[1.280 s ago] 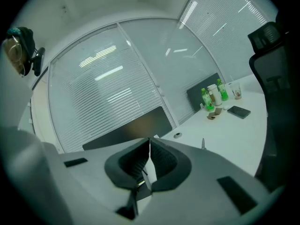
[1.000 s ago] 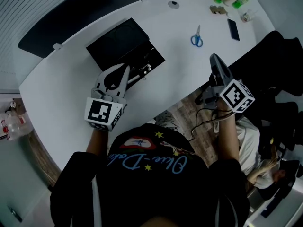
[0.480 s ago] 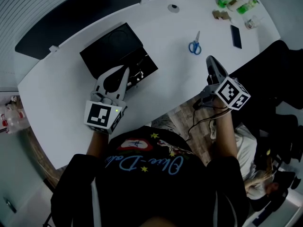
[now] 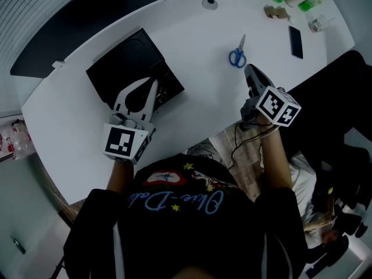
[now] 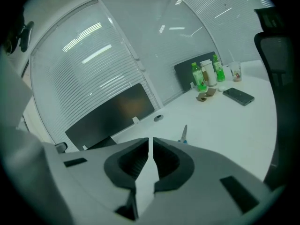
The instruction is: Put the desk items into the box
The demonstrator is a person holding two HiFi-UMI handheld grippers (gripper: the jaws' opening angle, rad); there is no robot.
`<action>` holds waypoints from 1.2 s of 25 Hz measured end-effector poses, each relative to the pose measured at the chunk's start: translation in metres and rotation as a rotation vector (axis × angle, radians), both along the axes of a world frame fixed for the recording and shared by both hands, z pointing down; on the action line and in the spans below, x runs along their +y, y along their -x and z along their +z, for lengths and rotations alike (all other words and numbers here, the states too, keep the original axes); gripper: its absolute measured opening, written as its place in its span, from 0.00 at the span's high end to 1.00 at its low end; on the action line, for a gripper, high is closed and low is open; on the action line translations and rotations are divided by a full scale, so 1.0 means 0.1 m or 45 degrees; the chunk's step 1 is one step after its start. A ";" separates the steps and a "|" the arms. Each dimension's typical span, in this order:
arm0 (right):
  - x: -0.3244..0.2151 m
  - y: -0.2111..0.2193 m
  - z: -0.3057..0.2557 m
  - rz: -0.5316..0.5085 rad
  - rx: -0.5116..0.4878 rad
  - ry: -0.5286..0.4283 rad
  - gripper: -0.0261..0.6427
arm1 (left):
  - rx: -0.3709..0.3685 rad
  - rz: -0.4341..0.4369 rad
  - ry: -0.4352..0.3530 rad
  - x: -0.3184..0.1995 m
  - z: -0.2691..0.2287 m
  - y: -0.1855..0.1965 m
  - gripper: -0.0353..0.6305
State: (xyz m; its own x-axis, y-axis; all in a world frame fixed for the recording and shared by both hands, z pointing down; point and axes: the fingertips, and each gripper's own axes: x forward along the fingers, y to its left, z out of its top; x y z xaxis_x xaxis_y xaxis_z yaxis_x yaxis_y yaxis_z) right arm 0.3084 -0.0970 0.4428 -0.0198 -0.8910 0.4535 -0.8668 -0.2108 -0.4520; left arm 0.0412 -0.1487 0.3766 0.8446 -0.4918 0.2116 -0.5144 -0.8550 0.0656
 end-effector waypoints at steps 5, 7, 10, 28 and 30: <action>-0.15 -0.09 0.28 -0.036 0.054 0.088 0.88 | -0.040 -0.009 0.021 -0.08 0.04 -0.10 0.93; -0.20 -0.13 0.39 -0.038 0.061 0.123 0.87 | -0.047 -0.015 0.028 -0.12 0.07 -0.11 0.93; -0.27 -0.19 0.51 -0.032 0.095 0.171 0.85 | -0.022 -0.020 0.042 -0.17 0.11 -0.12 0.93; -0.41 -0.39 1.09 -0.026 0.180 0.434 0.79 | -0.037 0.030 0.118 -0.36 0.30 -0.15 0.93; -0.42 -0.40 1.13 -0.027 0.189 0.466 0.79 | -0.041 0.021 0.116 -0.39 0.30 -0.13 0.93</action>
